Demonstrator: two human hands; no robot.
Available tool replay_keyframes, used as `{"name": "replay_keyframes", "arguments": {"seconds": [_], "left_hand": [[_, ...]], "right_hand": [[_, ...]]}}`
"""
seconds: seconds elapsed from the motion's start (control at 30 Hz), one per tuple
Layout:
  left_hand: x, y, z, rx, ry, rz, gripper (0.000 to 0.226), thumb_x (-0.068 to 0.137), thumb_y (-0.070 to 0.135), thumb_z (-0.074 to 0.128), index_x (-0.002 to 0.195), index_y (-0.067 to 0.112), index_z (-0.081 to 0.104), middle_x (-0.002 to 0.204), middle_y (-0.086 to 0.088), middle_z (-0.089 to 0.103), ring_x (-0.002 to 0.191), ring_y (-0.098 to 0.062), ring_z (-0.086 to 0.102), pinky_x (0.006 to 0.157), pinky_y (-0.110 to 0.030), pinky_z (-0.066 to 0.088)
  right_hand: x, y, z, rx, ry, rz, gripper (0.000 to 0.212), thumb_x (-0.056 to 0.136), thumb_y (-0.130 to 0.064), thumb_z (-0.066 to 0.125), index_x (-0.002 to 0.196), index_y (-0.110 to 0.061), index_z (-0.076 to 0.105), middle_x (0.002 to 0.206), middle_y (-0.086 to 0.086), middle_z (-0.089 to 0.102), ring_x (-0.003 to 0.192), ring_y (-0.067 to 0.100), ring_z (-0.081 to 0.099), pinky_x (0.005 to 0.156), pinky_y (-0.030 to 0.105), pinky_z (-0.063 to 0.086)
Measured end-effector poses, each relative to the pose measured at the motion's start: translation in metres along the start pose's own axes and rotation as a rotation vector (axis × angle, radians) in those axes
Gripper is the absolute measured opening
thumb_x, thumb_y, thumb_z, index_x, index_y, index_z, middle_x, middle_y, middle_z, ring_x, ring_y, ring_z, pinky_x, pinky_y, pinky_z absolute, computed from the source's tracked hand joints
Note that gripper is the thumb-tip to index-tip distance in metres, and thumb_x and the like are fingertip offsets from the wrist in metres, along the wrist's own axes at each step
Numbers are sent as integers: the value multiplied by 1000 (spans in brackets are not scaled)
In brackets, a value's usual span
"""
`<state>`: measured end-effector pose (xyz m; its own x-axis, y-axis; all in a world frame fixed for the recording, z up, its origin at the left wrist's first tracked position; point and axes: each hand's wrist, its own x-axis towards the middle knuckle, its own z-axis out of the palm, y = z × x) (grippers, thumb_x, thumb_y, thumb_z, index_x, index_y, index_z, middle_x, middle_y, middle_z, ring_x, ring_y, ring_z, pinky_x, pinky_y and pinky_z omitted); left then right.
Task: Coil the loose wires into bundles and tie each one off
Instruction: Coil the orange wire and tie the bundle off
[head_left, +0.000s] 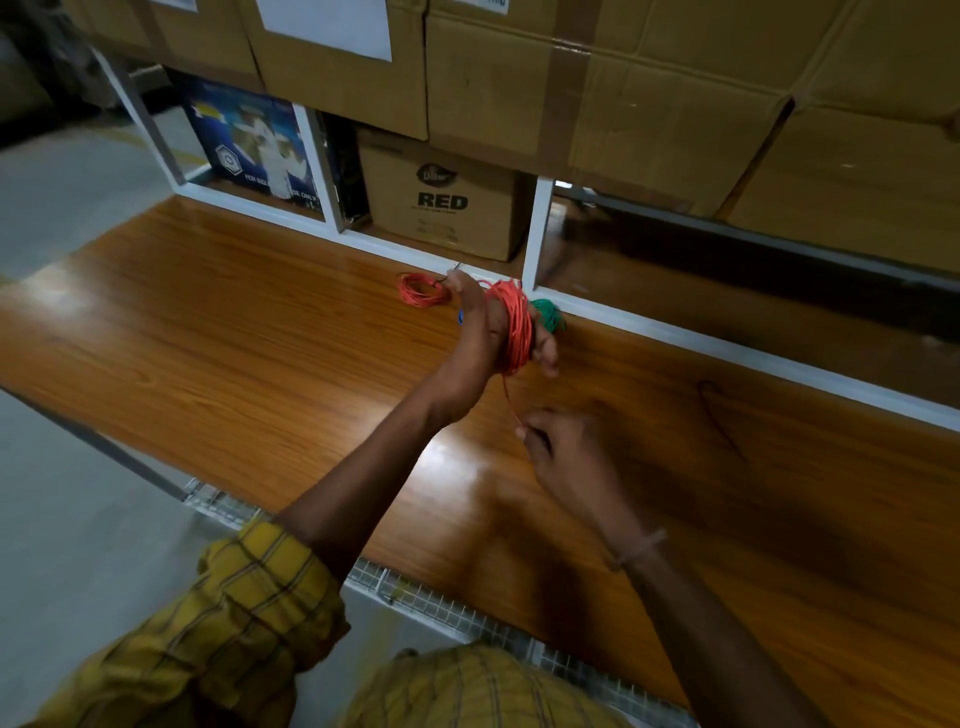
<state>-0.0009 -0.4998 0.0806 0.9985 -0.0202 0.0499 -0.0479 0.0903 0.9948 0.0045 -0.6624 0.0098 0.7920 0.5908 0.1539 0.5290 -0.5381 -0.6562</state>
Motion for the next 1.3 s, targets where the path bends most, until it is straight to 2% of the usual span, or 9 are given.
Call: {"name": "replay_keyframes", "arguments": {"seconds": [0.1,0.2,0.33,0.4,0.47,0.57,0.9,1.1,1.3], "left_hand": [[0,-13,2,117,10,-44,118,76,81,-12,94,3,74,96,-31,72,93,-37,69,102,-55,51],[-2,-16,11,166,38,-113,90,70,91,-1,76,37,71,80,7,69,79,-7,62,85,-23,50],[6,-23,14,239,-43,-166,112,63,110,7,112,21,54,104,-15,59,97,-22,53,100,-39,44],[7,-22,14,332,-88,-180,111,79,95,-5,104,9,60,104,-29,68,97,-33,65,107,-48,49],[9,-22,14,370,-122,-176,115,83,90,-9,89,-1,62,85,-29,68,79,-35,67,97,-55,54],[14,-24,13,401,-148,-177,109,77,98,-6,78,11,59,68,-12,60,60,-21,54,71,-45,48],[23,-24,2,282,-262,-306,104,88,86,-8,91,8,59,68,-12,43,54,-18,39,54,-28,38],[22,-29,-3,-179,-546,-441,86,105,72,3,83,8,55,51,4,27,42,-16,15,47,-23,33],[28,-27,-1,-351,-632,-510,67,108,58,18,92,4,54,52,6,22,40,-12,19,45,-22,39]], "right_hand": [[-1,-19,-18,-169,111,-50,23,92,-16,69,70,-19,62,71,-4,54,68,24,57,60,30,38],[3,-30,-38,-340,250,-72,13,85,-23,77,77,-15,71,74,7,63,64,26,60,54,28,33],[8,-31,-52,-283,315,-105,14,81,-23,81,77,-19,69,74,0,58,63,20,56,53,31,39],[12,-27,-57,-241,322,-120,18,78,-22,84,72,-21,67,73,-4,54,63,16,52,53,33,41],[15,-24,-61,-186,331,-131,20,74,-20,87,71,-20,67,72,-7,52,65,14,51,54,36,43],[18,-22,-65,-186,339,-125,23,71,-21,90,73,-18,67,73,-7,53,66,13,51,55,37,45],[17,-2,-93,46,478,-38,13,85,-20,80,86,-21,67,80,-8,59,72,9,57,61,38,52],[-1,25,-92,394,44,50,60,83,-11,73,137,-27,54,137,-12,63,126,10,56,96,48,52],[-13,38,-87,622,-33,118,59,89,-20,79,140,-28,51,132,-5,67,125,14,63,104,51,53]]}}
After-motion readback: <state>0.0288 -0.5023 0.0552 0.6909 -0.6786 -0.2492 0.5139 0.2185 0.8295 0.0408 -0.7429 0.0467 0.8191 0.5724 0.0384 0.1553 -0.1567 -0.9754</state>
